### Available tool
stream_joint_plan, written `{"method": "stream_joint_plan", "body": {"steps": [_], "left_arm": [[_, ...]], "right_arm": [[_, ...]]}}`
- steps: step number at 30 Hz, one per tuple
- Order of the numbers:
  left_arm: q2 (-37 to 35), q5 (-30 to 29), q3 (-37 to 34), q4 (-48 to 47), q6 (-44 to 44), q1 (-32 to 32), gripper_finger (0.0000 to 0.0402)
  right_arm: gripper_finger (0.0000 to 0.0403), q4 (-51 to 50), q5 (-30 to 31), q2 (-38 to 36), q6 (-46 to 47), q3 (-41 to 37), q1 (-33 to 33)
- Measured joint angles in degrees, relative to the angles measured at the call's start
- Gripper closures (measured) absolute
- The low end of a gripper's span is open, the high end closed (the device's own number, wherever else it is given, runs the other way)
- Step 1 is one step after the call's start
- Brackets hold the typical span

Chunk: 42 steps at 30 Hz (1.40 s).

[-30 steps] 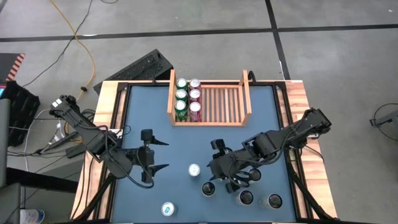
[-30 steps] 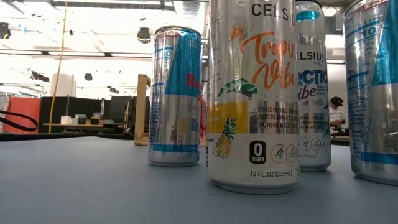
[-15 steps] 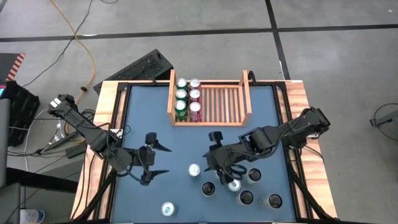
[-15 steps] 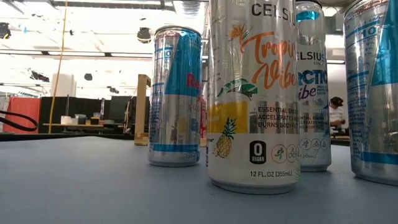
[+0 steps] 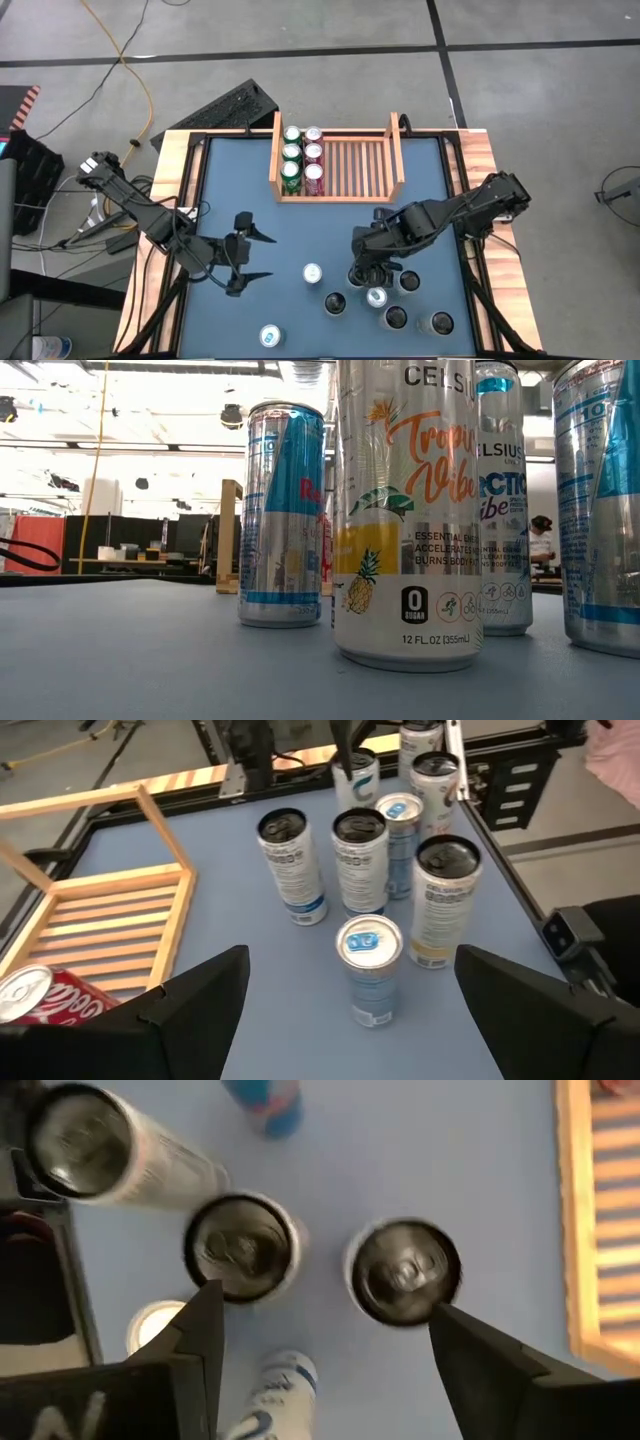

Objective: Place canned beverage on shelf
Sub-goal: Put the top right white-blue soda can on the shelf

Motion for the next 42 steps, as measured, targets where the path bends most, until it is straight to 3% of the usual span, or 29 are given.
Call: {"method": "stream_joint_plan", "body": {"steps": [5,21,42], "left_arm": [[0.0,0.5,0.0,0.0,0.8,1.2,0.006],[0.0,9.0,0.0,-1.5,0.7,4.8,0.006],[0.0,9.0,-1.9,0.4,-0.6,4.9,0.006]], "right_arm": [[0.0143,-3.4,3.7,0.0,-0.3,0.0,0.2],[0.0143,-0.2,4.0,-0.1,-10.2,-2.8,-5.6],[0.0143,8.4,0.5,0.0,-13.6,-11.2,-6.7]]}}
